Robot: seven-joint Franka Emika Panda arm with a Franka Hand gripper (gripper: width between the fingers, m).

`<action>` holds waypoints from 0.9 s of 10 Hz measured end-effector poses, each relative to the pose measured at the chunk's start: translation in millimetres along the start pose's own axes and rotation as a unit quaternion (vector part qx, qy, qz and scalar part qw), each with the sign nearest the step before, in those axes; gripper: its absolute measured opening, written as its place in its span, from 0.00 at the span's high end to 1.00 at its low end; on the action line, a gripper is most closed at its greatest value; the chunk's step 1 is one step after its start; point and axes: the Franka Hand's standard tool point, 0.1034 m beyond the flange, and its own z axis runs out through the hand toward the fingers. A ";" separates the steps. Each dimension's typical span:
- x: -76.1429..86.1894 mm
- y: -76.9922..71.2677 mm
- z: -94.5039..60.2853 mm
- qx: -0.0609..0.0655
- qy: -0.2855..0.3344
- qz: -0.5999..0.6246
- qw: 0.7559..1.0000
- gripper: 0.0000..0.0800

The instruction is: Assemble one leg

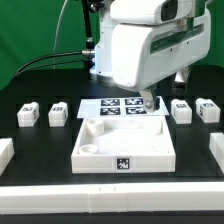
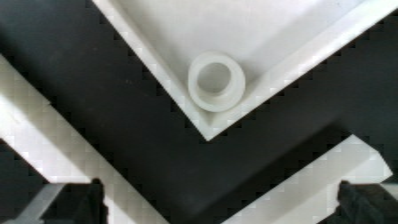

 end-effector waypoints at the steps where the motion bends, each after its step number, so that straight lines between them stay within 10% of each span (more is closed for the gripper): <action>1: 0.0 0.0 0.0 0.000 0.000 0.000 1.000 0.19; 9: -0.6 -0.2 0.6 0.000 0.000 -0.001 1.000 0.19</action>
Offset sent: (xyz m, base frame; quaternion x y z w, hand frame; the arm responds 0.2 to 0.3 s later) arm 0.0000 0.0000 0.0000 0.0000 0.0000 0.0000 1.0000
